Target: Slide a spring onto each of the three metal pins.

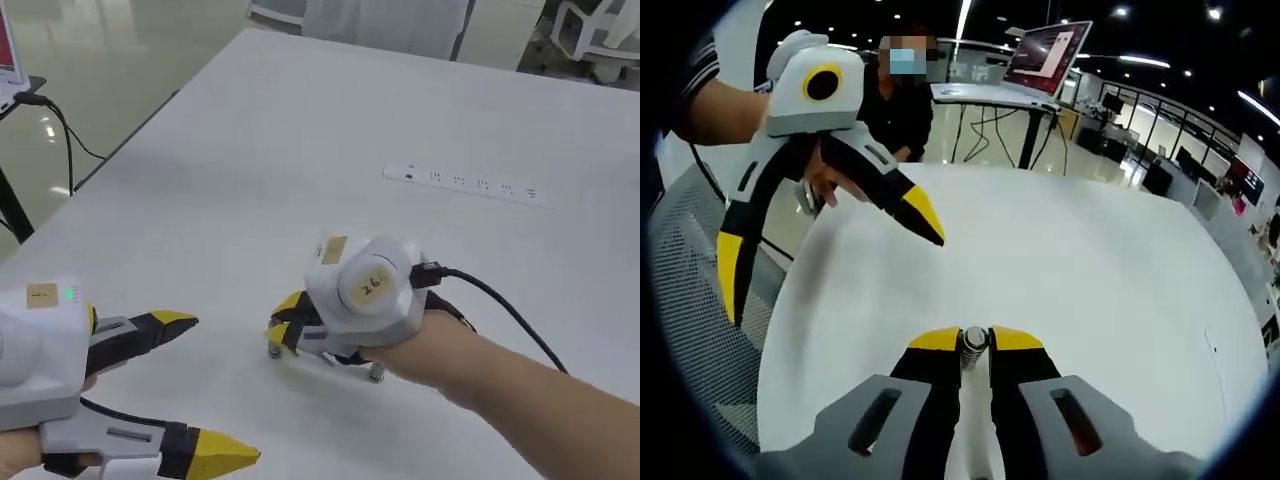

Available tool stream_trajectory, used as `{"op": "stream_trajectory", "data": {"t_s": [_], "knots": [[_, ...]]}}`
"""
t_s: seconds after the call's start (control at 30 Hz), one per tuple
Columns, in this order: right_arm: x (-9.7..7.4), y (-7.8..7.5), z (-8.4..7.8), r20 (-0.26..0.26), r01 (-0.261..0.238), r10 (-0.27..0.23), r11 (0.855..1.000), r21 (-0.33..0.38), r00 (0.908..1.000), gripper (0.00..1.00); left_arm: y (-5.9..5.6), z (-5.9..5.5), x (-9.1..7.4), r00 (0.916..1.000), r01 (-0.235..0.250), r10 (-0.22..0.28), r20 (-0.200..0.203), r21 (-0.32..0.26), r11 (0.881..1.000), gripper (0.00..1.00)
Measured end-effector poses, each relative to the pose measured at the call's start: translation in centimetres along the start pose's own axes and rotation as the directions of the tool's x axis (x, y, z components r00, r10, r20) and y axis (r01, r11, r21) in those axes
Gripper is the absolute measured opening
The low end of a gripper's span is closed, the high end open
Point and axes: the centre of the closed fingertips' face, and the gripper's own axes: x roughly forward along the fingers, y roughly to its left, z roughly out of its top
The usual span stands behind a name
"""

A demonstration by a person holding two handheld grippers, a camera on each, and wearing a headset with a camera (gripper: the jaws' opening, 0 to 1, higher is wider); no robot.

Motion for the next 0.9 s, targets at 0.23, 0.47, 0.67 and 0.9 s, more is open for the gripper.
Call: {"op": "stream_trajectory", "data": {"t_s": [0.23,0.47,0.67,0.9], "knots": [[0.0,0.1,0.0,0.013,0.013,-0.013,1.000,-0.023,0.9998,0.08,-0.3,0.0,0.3,1.0000,0.008,-0.008,0.003,-0.001,1.000,0.95],[0.0,-0.1,0.1,0.013,0.009,-0.009,1.000,-0.005,0.9999,0.10,-0.4,0.3,0.4,0.9998,0.017,-0.017,0.012,-0.008,1.000,0.96],[-0.5,0.2,0.7,0.044,0.010,-0.010,1.000,0.006,0.9990,0.17,-0.4,0.3,0.4,0.9999,0.013,-0.013,0.009,-0.001,1.000,0.96],[-2.2,-0.2,0.7,0.074,0.041,-0.044,0.998,0.036,0.9963,0.18,-0.1,0.9,0.4,0.9998,0.002,-0.002,0.021,0.006,1.000,0.96]]}}
